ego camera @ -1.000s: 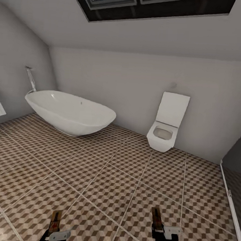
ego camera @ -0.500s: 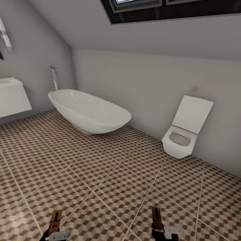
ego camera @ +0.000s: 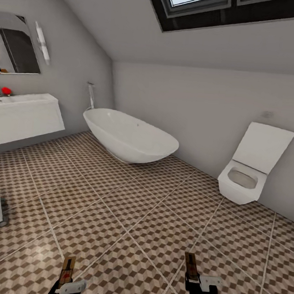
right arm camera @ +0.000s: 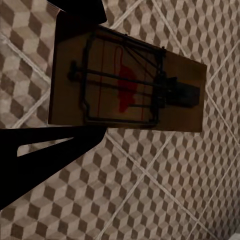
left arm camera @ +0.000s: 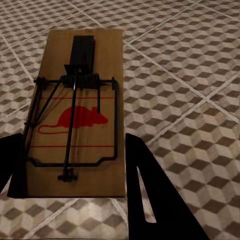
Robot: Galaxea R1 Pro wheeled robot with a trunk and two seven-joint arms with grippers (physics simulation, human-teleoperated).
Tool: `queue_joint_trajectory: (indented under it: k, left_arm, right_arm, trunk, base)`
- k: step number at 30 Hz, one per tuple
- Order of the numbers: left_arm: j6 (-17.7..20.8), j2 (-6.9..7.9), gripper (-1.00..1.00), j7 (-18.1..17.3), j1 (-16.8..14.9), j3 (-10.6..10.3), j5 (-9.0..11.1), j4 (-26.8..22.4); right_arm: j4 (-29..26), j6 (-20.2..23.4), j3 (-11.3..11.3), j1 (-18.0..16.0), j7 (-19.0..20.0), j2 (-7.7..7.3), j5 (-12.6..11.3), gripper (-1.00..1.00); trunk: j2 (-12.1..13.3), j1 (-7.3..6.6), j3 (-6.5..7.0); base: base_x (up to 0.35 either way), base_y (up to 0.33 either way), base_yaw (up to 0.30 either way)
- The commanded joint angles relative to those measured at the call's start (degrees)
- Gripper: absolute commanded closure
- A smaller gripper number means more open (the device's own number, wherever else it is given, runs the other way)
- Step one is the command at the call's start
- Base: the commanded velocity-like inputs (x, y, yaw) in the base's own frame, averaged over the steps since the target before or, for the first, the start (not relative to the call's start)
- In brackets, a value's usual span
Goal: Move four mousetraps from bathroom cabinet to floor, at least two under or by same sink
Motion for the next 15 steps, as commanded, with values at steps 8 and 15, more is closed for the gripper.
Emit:
queue_joint_trajectory:
  k: [8, 15]
  left_arm:
    - [-0.1, -0.02, 1.00, 0.4, -0.1, -0.5, 0.2, 0.1]
    - [-0.1, -0.02, 1.00, 0.4, -0.1, -0.5, 0.2, 0.1]
  right_arm:
    - [0.0, -0.2, -0.3, 0.0, 0.0, 0.02, 0.5, 1.00]
    - [0.0, -0.2, -0.2, 0.0, 0.0, 0.02, 0.5, 1.00]
  trunk:
    - [0.0, 0.00, -0.05]
    - [0.0, 0.00, -0.05]
  base:
    - [0.000, 0.000, 0.288]
    - [0.000, 0.000, 0.288]
